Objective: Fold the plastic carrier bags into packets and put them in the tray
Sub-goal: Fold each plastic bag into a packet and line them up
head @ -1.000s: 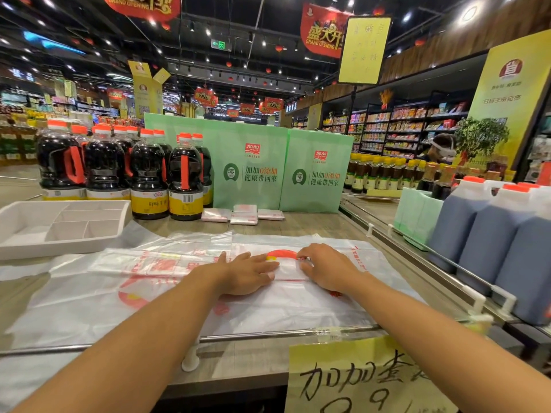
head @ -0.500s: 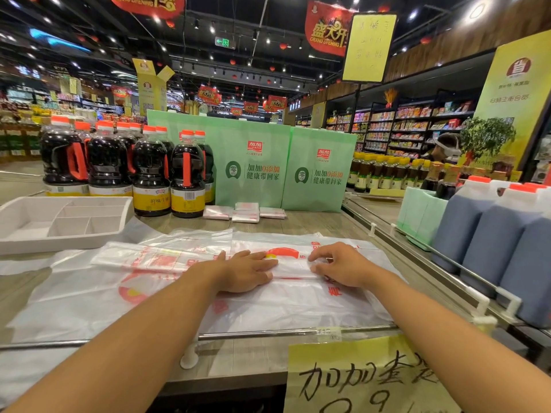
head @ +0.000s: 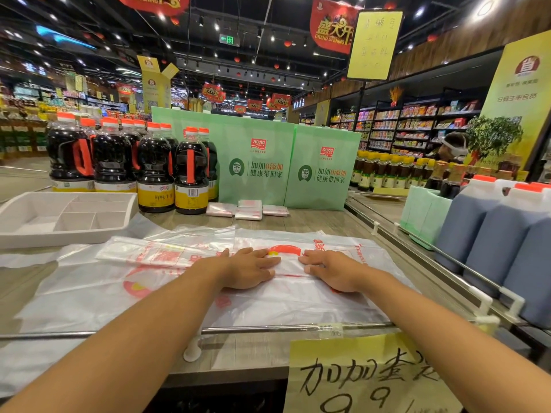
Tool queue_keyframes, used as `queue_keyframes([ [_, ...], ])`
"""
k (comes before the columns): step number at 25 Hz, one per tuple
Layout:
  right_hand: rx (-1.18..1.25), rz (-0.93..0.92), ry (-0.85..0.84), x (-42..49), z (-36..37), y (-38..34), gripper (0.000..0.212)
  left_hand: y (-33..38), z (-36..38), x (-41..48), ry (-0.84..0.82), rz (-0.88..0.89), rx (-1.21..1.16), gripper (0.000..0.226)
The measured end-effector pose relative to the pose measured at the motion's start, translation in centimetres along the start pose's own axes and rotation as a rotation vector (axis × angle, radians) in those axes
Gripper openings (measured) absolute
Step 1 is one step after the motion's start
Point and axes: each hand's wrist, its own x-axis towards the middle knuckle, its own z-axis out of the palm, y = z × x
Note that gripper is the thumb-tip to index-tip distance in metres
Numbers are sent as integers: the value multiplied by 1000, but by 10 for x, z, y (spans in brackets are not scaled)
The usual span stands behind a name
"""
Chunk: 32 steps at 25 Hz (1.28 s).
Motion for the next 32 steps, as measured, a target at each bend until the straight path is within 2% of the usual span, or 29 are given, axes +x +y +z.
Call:
queue_keyframes([
  [9, -5, -16, -22, -5, 3, -17, 52, -2, 1, 1, 60, 34, -74, 58],
  [14, 45, -14, -11, -9, 2, -20, 56, -1, 2, 4, 33, 51, -30, 48],
  [19, 76, 27, 38, -4, 3, -12, 25, 1, 0, 3, 22, 51, -31, 48],
  [24, 106, -36, 93, -3, -1, -8, 13, 2, -1, 1, 6, 45, -21, 50],
  [32, 74, -90, 72, -1, 4, -6, 39, -1, 1, 2, 23, 48, -45, 54],
])
